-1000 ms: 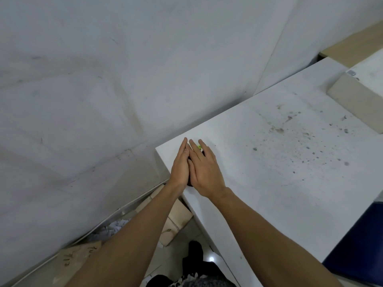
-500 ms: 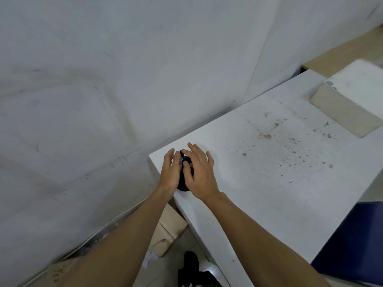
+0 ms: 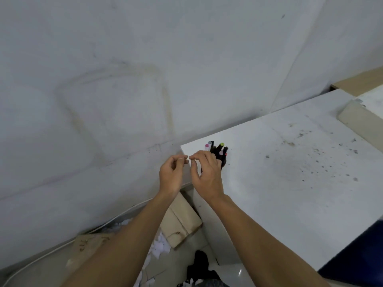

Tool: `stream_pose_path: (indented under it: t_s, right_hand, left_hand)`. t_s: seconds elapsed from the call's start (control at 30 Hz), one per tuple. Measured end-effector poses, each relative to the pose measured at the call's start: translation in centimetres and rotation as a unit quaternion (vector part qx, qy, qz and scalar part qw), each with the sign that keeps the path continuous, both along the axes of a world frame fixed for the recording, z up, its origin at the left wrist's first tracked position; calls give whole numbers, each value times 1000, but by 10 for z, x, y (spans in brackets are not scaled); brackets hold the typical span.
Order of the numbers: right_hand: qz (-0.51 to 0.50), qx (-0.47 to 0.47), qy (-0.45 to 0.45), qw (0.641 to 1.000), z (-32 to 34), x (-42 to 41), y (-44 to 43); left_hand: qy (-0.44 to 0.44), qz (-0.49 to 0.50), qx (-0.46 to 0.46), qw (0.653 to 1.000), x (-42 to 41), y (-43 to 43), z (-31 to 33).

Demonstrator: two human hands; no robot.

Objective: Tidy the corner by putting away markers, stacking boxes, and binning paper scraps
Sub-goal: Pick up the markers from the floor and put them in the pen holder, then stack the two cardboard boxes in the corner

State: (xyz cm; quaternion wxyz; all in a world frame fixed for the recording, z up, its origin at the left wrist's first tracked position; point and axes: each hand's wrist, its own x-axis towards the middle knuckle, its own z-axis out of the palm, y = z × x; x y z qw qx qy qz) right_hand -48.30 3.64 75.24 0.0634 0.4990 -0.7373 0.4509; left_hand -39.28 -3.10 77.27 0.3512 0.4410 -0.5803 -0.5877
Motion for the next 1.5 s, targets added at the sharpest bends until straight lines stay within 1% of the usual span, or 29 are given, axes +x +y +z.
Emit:
stream_pose_path:
  t_s: [0.1,0.3,0.47,0.53,0.77,0.9,1.0,1.17,1.3,1.4,1.5]
  right_hand:
    - [25,-2,-11,1000,1,37,6]
    - [68,5,-67,995,-3,116,21]
    - [117,-9,-84,989,-2,186,33]
    - [152,-4,-99,983,-4,217,36]
    - [249,24,-114,962,-17,287,38]
    - [288,30,-125,949,-25,314,28]
    - [320,58,-132,937,-36,328,20]
    - [343,104,-115,926,-63,340,3]
    - [335,153,-106,924,-101,352,-7]
    - [355,159,-119,914,-157,367,-25]
    - [361,167,-116,910,-224,385,-52]
  left_hand:
    - [-4,23,-7,1000,43,9,-1]
    - [-26,70,-11,997,139,37,-4]
    - [-32,141,-2,989,219,63,-9]
    - [-31,175,1,984,255,73,-12]
    - [-39,256,23,966,333,97,-19]
    - [-55,299,51,951,364,103,-33]
    - [-66,319,60,943,380,101,-42]
    - [-77,350,67,931,399,91,-67]
    - [-79,360,77,926,414,84,-102]
    - [-84,372,75,922,427,72,-151]
    - [-92,366,79,923,440,53,-215]
